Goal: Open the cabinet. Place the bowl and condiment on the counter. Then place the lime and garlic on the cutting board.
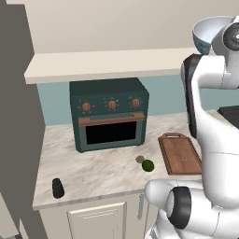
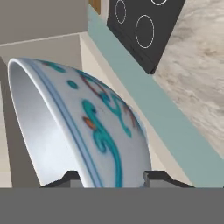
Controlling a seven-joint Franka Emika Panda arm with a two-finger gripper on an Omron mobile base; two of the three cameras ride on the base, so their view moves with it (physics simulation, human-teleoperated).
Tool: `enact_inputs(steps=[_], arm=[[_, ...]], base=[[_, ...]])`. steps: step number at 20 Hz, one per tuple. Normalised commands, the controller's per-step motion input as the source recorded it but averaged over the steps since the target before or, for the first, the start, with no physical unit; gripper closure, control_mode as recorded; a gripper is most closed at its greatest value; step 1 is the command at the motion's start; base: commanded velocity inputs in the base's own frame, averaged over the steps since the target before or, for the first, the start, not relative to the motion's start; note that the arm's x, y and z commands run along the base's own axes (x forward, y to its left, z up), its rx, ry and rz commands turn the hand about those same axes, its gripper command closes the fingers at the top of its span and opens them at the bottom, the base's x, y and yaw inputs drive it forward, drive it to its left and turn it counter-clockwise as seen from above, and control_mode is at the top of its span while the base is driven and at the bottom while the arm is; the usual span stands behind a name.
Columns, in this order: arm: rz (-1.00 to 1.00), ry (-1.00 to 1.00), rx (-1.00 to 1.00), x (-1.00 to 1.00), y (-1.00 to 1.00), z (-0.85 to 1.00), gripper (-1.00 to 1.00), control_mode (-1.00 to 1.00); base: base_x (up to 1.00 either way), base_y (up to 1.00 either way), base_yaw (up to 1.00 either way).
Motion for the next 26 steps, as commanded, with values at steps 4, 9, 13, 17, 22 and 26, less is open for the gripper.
enact_inputs(steps=[4, 9, 13, 17, 22, 26], arm=[[-0.06, 0.06, 0.0, -0.72, 0.0, 0.0, 1.0, -1.0], [-0.05, 0.11, 0.0, -0.57, 0.0, 0.0, 1.0, -1.0], [-0.03, 0.13, 0.0, -0.61, 0.0, -0.02, 1.0, -1.0], [0.0, 0.12, 0.0, -0.56, 0.0, -0.18, 1.0, -1.0], [0.0, 0.07, 0.0, -0.36, 0.0, -0.35, 1.0, -1.0], [0.0, 0.02, 0.0, -0.16, -0.1, -0.44, 1.0, -1.0]], base=[[0.0, 0.0, 0.0], [0.0, 0.0, 0.0], [0.0, 0.0, 0.0], [0.0, 0.0, 0.0], [0.0, 0.0, 0.0], [0.0, 0.0, 0.0]])
